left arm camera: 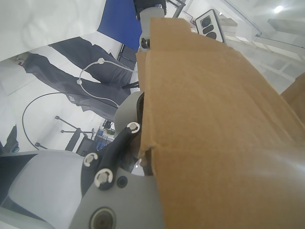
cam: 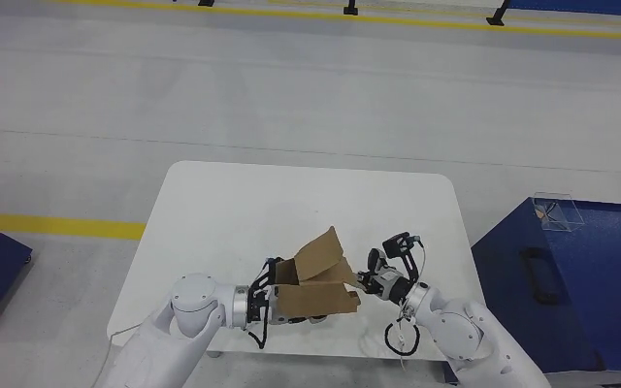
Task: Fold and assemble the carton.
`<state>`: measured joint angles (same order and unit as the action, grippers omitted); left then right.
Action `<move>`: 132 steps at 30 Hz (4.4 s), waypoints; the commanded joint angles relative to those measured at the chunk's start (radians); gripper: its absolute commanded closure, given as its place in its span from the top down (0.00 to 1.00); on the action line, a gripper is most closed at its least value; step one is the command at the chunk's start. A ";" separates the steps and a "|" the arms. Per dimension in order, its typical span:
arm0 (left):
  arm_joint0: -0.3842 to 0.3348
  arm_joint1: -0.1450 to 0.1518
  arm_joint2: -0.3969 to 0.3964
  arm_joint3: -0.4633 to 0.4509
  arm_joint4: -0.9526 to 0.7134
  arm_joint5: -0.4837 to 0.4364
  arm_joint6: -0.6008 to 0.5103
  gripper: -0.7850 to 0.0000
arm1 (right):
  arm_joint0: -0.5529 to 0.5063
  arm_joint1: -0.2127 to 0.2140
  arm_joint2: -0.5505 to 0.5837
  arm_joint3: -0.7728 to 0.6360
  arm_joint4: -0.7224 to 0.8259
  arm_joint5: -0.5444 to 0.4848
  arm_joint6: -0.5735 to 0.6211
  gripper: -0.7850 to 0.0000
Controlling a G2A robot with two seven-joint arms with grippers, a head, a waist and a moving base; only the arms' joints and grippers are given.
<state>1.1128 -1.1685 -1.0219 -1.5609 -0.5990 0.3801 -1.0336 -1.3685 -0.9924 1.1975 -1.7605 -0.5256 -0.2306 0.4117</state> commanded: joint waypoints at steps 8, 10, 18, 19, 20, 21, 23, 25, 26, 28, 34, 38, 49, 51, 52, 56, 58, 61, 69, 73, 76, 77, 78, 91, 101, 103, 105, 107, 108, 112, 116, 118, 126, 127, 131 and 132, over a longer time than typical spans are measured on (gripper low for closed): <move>0.004 -0.001 0.005 -0.001 0.012 -0.044 0.040 0.00 | 0.008 -0.005 0.015 0.024 0.030 -0.010 0.001 1.00; 0.004 -0.001 0.005 -0.001 0.012 -0.044 0.040 0.00 | 0.005 -0.004 0.031 0.028 0.042 -0.017 0.004 1.00; 0.010 0.000 0.005 -0.008 0.035 -0.060 0.075 0.00 | -0.035 0.004 0.135 0.000 0.111 -0.036 -0.012 1.00; 0.014 0.000 0.006 -0.013 0.035 -0.074 0.075 0.00 | -0.042 0.005 0.151 -0.010 0.124 -0.043 -0.011 1.00; 0.016 0.000 0.005 -0.012 0.034 -0.090 0.074 0.00 | -0.051 0.007 0.164 -0.023 0.137 -0.054 -0.010 1.00; 0.017 0.000 0.003 -0.007 0.043 -0.104 0.085 0.00 | -0.062 0.008 0.176 -0.039 0.148 -0.067 -0.009 1.00; 0.017 0.000 0.006 -0.010 0.068 -0.125 0.104 0.00 | -0.085 0.011 0.199 -0.070 0.148 -0.088 -0.010 1.00; 0.019 0.001 0.013 -0.009 0.086 -0.134 0.113 0.00 | -0.109 0.013 0.210 -0.096 0.145 -0.106 0.001 1.00; 0.019 0.000 0.016 -0.009 0.085 -0.134 0.114 0.00 | -0.116 0.013 0.213 -0.106 0.139 -0.106 0.007 1.00; 0.016 0.000 0.021 -0.008 0.097 -0.134 0.117 0.00 | -0.125 0.013 0.207 -0.119 0.128 -0.105 0.017 1.00; 0.011 -0.001 0.029 -0.006 0.105 -0.132 0.115 0.00 | -0.102 0.003 0.129 -0.114 0.075 -0.075 0.039 1.00; 0.011 -0.001 0.032 -0.006 0.106 -0.135 0.114 0.00 | -0.081 -0.004 0.092 -0.099 0.067 -0.065 0.030 1.00; 0.009 0.000 0.047 -0.010 0.122 -0.142 0.102 0.00 | -0.060 -0.012 0.070 -0.072 0.053 -0.069 0.033 1.00; 0.009 0.000 0.049 -0.010 0.125 -0.145 0.101 0.00 | -0.056 -0.013 0.070 -0.065 0.052 -0.070 0.031 1.00; 0.009 0.000 0.049 -0.011 0.128 -0.147 0.102 0.00 | -0.055 -0.013 0.075 -0.061 0.052 -0.070 0.029 1.00; 0.015 0.001 0.044 -0.014 0.126 -0.156 0.102 0.00 | -0.058 -0.011 0.104 -0.045 0.061 -0.072 0.030 1.00; 0.017 0.002 0.042 -0.016 0.128 -0.156 0.103 0.00 | -0.060 -0.011 0.111 -0.043 0.069 -0.081 0.041 1.00; 0.019 0.003 0.041 -0.019 0.131 -0.155 0.105 0.00 | -0.065 -0.010 0.113 -0.044 0.057 -0.081 0.054 1.00; 0.029 0.006 0.021 -0.025 0.094 -0.147 0.111 0.00 | -0.073 -0.010 0.102 -0.043 -0.001 -0.098 0.071 1.00; 0.028 0.005 0.015 -0.013 0.033 -0.105 0.087 0.00 | -0.085 -0.009 0.111 -0.049 0.003 -0.113 0.070 1.00; 0.016 0.002 0.011 0.011 -0.047 -0.061 0.048 0.00 | -0.092 -0.008 0.118 -0.057 0.004 -0.126 0.073 1.00; 0.010 0.001 0.009 0.019 -0.064 -0.048 0.041 0.00 | -0.095 -0.008 0.120 -0.060 0.004 -0.130 0.072 1.00; 0.005 0.001 0.009 0.026 -0.078 -0.036 0.035 0.00 | -0.098 -0.008 0.119 -0.064 0.007 -0.142 0.074 1.00; -0.032 -0.004 0.022 0.078 -0.155 0.017 -0.027 0.00 | -0.107 -0.007 0.129 -0.071 0.013 -0.186 0.077 1.00; -0.042 0.002 0.055 0.065 -0.078 -0.016 -0.084 0.00 | -0.077 -0.019 0.088 -0.066 -0.001 -0.144 0.035 1.00; -0.042 0.002 0.057 0.067 -0.075 -0.015 -0.083 0.00 | -0.073 -0.021 0.082 -0.067 0.004 -0.146 0.036 1.00; -0.044 0.003 0.058 0.071 -0.074 -0.016 -0.082 0.00 | -0.072 -0.022 0.084 -0.073 0.019 -0.157 0.026 1.00; -0.045 0.003 0.058 0.077 -0.076 -0.014 -0.082 0.00 | -0.077 -0.021 0.098 -0.078 0.040 -0.171 0.013 1.00; -0.045 0.003 0.059 0.079 -0.076 -0.015 -0.081 0.00 | -0.081 -0.021 0.108 -0.082 0.048 -0.176 0.006 1.00; -0.047 0.004 0.060 0.086 -0.074 -0.017 -0.080 0.00 | -0.105 -0.017 0.151 -0.104 0.073 -0.195 -0.013 1.00; -0.047 0.005 0.059 0.091 -0.078 -0.021 -0.078 0.00 | -0.128 -0.015 0.179 -0.124 0.087 -0.205 -0.021 1.00; -0.046 0.006 0.055 0.091 -0.082 -0.024 -0.078 0.00 | -0.132 -0.014 0.180 -0.127 0.080 -0.203 -0.011 1.00; -0.038 0.012 0.035 0.086 -0.095 -0.031 -0.078 0.00 | -0.099 -0.023 0.116 -0.080 0.021 -0.160 0.021 1.00; -0.037 0.013 0.034 0.086 -0.095 -0.031 -0.079 0.00 | -0.096 -0.024 0.110 -0.076 0.016 -0.159 0.025 1.00; -0.036 0.015 0.026 0.088 -0.104 -0.028 -0.076 0.00 | -0.091 -0.026 0.089 -0.073 0.000 -0.167 0.036 1.00; -0.036 0.015 0.024 0.088 -0.107 -0.027 -0.075 0.00 | -0.091 -0.026 0.087 -0.074 -0.001 -0.171 0.035 1.00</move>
<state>1.0769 -1.1536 -0.9958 -1.4732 -0.7021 0.3518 -1.1098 -1.4595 -1.0185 1.2862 -1.8334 -0.5259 -0.3979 0.4464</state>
